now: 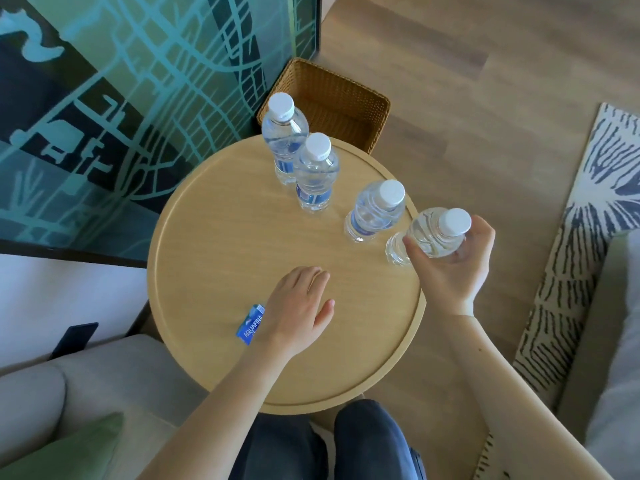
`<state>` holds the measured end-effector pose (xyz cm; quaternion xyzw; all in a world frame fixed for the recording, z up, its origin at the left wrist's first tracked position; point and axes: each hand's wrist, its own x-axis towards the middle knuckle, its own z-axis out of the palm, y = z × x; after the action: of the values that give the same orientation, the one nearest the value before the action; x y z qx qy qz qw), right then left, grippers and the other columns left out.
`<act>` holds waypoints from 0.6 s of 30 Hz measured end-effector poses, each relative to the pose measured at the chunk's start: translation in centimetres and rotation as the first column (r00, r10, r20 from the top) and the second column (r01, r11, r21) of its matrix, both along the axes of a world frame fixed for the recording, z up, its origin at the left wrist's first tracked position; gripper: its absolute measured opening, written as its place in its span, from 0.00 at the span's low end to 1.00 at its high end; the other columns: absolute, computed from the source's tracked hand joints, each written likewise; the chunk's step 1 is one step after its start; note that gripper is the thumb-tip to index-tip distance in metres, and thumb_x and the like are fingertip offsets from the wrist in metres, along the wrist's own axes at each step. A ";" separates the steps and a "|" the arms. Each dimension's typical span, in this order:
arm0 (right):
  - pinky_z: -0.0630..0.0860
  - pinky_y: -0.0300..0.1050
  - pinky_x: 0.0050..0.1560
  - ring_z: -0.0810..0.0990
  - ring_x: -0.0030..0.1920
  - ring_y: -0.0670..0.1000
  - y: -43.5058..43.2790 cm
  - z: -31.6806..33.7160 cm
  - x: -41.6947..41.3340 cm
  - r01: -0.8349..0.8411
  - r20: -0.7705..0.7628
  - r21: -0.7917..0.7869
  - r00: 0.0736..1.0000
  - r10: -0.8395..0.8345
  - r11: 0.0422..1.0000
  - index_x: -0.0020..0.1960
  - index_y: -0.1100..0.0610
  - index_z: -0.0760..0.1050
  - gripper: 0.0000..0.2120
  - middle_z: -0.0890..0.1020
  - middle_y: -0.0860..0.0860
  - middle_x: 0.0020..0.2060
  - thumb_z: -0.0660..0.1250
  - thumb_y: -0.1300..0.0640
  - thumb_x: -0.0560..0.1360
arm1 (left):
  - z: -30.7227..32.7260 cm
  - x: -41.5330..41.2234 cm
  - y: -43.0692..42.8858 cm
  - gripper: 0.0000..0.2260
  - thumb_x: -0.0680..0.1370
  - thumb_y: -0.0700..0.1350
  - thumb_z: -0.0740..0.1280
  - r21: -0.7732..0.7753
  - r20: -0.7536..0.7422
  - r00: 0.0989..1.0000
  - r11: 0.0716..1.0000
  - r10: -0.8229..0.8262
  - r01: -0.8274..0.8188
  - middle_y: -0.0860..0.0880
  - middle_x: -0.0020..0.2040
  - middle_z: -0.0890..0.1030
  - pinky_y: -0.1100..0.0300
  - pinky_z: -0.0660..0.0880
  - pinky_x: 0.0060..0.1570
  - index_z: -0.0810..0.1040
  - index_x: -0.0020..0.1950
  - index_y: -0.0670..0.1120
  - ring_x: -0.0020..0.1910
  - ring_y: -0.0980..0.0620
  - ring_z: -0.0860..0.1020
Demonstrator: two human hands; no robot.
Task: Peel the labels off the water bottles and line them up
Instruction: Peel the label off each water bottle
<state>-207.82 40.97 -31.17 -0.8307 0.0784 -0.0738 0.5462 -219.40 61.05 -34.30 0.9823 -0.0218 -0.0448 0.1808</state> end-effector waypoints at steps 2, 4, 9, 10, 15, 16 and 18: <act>0.72 0.24 0.49 0.77 0.52 0.33 -0.2 0.0 -0.1 -0.027 -0.006 0.010 1.000 0.027 1.000 0.55 0.26 0.63 0.37 0.73 0.25 0.52 0.82 0.52 0.62 | -0.3 0.0 -0.1 0.17 0.74 0.44 0.73 0.007 -0.001 1.000 1.000 -0.003 0.003 0.40 0.57 0.83 0.47 0.80 0.54 0.81 0.59 0.36 0.55 0.38 0.82; 0.71 0.24 0.49 0.76 0.53 0.33 -0.4 -0.3 -0.1 -0.065 -0.007 -0.004 0.998 0.065 0.998 0.56 0.30 0.62 0.35 0.71 0.27 0.53 0.81 0.50 0.63 | -0.7 -0.1 -0.3 0.17 0.74 0.44 0.73 0.012 -0.002 1.000 1.000 -0.004 0.004 0.40 0.57 0.83 0.47 0.81 0.54 0.81 0.59 0.36 0.54 0.38 0.82; 0.69 0.24 0.51 0.73 0.55 0.32 -0.9 -0.7 -0.1 -0.143 0.004 -0.033 0.990 0.143 0.989 0.59 0.37 0.59 0.37 0.68 0.29 0.56 0.81 0.55 0.64 | -1.8 -1.0 -0.5 0.17 0.75 0.46 0.72 0.023 -0.031 0.999 1.000 -0.013 0.014 0.40 0.56 0.83 0.47 0.80 0.55 0.81 0.60 0.36 0.55 0.38 0.82; 0.69 0.24 0.53 0.73 0.56 0.32 -1.0 -0.6 -0.1 -0.164 -0.006 -0.040 0.986 0.164 0.986 0.60 0.38 0.59 0.38 0.67 0.29 0.57 0.81 0.54 0.64 | -1.8 -1.3 -0.4 0.17 0.75 0.45 0.72 0.022 -0.040 0.999 1.000 -0.011 0.012 0.40 0.57 0.83 0.47 0.81 0.55 0.81 0.60 0.36 0.55 0.39 0.82; 0.72 0.49 0.70 0.71 0.71 0.50 -1.6 1.9 -0.6 -0.206 -0.035 -0.025 0.978 0.205 0.978 0.75 0.54 0.60 0.46 0.68 0.47 0.72 0.81 0.50 0.65 | -0.2 -2.1 0.2 0.17 0.76 0.47 0.68 0.008 -0.056 0.998 1.000 0.021 -0.020 0.40 0.56 0.83 0.47 0.81 0.53 0.82 0.59 0.36 0.54 0.39 0.82; 0.71 0.51 0.71 0.70 0.72 0.50 -1.6 2.9 -0.7 -0.205 -0.018 -0.018 0.979 0.204 0.979 0.76 0.55 0.60 0.47 0.68 0.51 0.73 0.80 0.49 0.65 | 0.4 -2.2 0.4 0.17 0.76 0.47 0.68 0.008 -0.055 0.998 1.000 0.028 -0.027 0.41 0.56 0.83 0.47 0.81 0.53 0.82 0.59 0.37 0.54 0.39 0.82; 0.70 0.54 0.72 0.70 0.73 0.51 -1.5 5.2 -0.5 -0.198 0.025 -0.027 0.980 0.199 0.980 0.76 0.57 0.60 0.47 0.68 0.52 0.73 0.79 0.47 0.65 | 1.7 -2.2 1.1 0.18 0.78 0.49 0.64 0.011 -0.046 0.998 0.999 0.044 -0.043 0.41 0.56 0.83 0.48 0.81 0.53 0.81 0.59 0.37 0.54 0.40 0.82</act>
<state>-208.34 39.48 -25.97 -0.8399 -0.0134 -0.0312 0.5417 -221.63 62.11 -32.64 0.9821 0.0041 -0.0636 0.1772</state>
